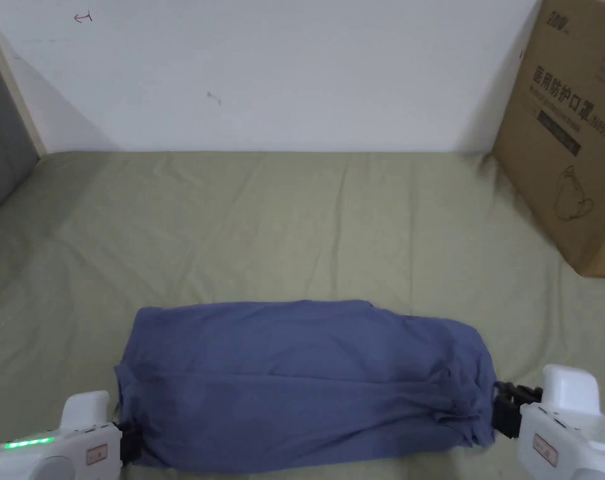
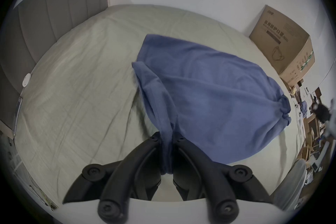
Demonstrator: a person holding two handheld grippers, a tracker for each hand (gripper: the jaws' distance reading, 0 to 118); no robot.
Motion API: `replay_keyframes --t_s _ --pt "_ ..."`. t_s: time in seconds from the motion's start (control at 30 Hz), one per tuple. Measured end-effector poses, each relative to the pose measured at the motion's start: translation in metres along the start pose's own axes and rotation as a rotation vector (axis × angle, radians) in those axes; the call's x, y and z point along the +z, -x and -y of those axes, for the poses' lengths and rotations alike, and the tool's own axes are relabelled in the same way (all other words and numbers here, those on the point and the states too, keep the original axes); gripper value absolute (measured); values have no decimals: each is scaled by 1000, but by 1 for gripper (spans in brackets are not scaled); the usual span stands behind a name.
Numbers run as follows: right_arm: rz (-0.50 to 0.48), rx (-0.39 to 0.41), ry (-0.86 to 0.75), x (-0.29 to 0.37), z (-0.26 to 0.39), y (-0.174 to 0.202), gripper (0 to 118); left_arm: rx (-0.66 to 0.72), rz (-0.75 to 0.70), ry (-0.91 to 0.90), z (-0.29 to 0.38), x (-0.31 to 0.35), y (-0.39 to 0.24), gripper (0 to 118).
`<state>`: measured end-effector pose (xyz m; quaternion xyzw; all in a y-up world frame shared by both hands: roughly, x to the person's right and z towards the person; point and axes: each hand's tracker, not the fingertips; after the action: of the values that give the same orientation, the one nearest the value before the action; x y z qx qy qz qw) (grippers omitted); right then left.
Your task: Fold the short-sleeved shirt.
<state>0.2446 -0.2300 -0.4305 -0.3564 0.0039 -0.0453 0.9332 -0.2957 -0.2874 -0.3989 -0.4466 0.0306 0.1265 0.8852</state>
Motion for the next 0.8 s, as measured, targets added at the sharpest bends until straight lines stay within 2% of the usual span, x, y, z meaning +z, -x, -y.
replay_keyframes --t_s 0.03,0.07,0.2,0.33,0.37,0.53,0.57,0.6,0.63,0.8 --pt "3 -12 57 -14 4 -3 101 1 6 -7 -3 1 1 8" --pt "5 -25 104 -28 9 -7 108 4 14 -8 -5 4 1 8" --pt "4 -48 205 -72 29 -14 106 39 56 -31 -11 13 -1 8" --pt "15 -34 247 -94 38 -10 104 28 48 -31 -12 11 0 8" --pt "15 -32 249 -96 38 -9 99 29 49 -25 -11 10 0 8" --pt "-19 -34 265 -102 38 0 48 31 36 -6 -8 8 5 8" --pt "-22 -31 259 -100 38 0 27 32 33 -3 -7 8 5 8" --pt "-44 -40 247 -98 39 0 13 30 29 -1 -7 8 5 8" --pt "-57 -66 234 -94 39 1 13 28 23 -1 -5 8 6 8" --pt "-63 -81 204 -68 38 -3 13 43 12 -2 2 14 9 8"
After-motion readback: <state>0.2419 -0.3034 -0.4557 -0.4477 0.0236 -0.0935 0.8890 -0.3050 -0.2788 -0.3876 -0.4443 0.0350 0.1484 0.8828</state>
